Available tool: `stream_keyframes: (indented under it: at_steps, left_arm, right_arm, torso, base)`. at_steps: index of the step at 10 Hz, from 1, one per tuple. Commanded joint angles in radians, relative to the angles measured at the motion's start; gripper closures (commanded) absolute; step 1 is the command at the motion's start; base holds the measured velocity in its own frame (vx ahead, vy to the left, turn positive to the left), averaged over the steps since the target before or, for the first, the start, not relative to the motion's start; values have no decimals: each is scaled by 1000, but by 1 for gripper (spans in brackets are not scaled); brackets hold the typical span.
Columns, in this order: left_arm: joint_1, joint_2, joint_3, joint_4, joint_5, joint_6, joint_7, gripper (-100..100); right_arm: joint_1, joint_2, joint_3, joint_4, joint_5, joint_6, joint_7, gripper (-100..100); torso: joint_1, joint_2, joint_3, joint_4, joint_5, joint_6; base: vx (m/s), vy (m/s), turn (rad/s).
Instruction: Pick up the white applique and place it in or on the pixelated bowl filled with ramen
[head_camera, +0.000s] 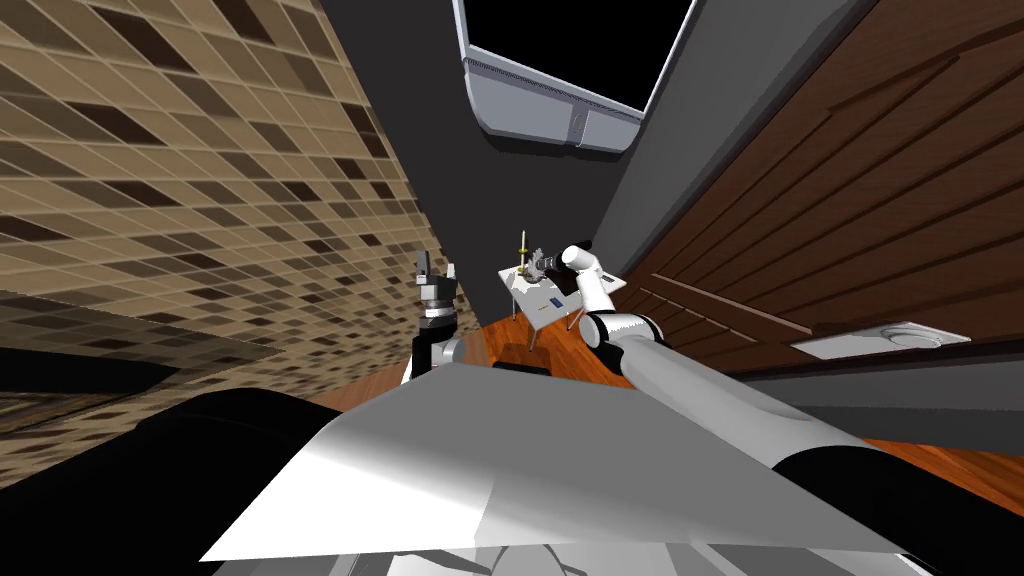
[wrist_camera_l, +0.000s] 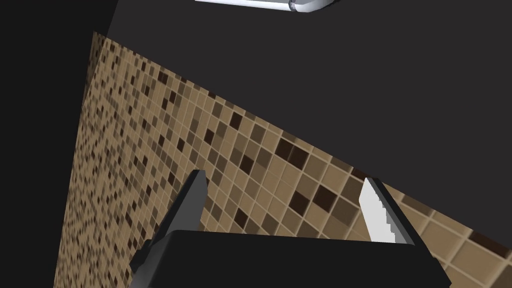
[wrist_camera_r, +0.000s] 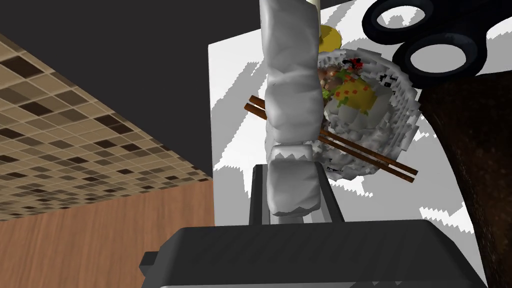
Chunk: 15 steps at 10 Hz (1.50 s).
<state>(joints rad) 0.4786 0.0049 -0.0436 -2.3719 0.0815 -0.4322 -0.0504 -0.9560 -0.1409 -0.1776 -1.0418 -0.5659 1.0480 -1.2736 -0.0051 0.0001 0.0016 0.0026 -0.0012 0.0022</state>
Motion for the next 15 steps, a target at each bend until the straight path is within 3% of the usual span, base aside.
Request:
stream_keyframes:
  at_steps: [1,15]
  left_arm:
    - [0,0,0,0,0,0,0,0]
    - [0,0,0,0,0,0,0,0]
  right_arm:
    - [-24,-4,-3,31,15,-13,-9,100]
    - [-220,-63,-33,401,155,-161,5,100]
  torso:
    - [0,0,0,0,0,0]
    - [6,3,3,3,3,-4]
  base:
    - [40,-90,90]
    - [27,-86,162]
